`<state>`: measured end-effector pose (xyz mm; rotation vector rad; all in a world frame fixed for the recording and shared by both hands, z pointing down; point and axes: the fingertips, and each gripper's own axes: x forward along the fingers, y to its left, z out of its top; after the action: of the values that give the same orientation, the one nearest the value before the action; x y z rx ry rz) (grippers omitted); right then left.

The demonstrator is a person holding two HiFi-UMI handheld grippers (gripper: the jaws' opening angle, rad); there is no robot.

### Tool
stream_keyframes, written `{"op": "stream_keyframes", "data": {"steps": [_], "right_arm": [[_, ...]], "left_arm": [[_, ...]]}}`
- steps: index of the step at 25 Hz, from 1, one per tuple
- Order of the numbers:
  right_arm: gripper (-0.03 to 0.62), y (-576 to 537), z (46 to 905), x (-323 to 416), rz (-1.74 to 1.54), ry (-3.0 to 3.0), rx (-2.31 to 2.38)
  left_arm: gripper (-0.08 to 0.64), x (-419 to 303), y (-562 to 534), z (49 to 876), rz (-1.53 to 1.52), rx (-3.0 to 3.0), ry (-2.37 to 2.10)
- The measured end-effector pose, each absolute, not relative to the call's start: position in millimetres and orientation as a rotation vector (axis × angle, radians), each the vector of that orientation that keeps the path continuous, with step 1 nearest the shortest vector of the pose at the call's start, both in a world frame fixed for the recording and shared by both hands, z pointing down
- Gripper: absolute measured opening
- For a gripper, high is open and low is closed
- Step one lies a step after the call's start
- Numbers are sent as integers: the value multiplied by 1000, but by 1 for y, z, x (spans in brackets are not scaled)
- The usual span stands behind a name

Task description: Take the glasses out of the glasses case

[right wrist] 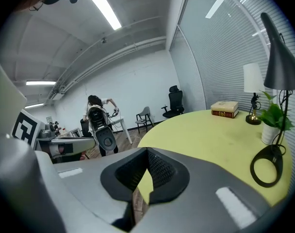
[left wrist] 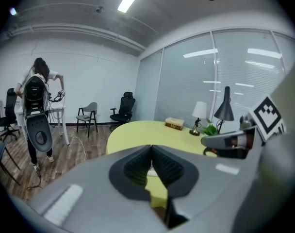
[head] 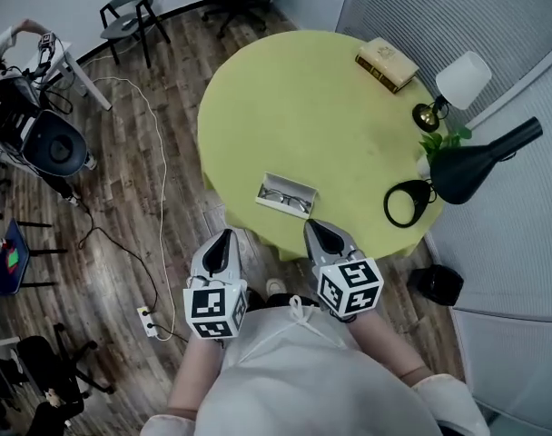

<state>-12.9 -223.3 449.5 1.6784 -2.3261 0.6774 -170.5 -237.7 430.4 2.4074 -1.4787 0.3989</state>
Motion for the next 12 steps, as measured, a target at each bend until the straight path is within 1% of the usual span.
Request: {"op": "stream_keyframes", "data": {"steps": [8,12], "right_arm": [[0,-253,460,19,757,-2170,1833],[0,-269,467,32,814,-2057,1942]], "left_arm": [[6,-117,-299,442,545,2571,-1189],[6,-86,-326,446,701,2715,-952]]}}
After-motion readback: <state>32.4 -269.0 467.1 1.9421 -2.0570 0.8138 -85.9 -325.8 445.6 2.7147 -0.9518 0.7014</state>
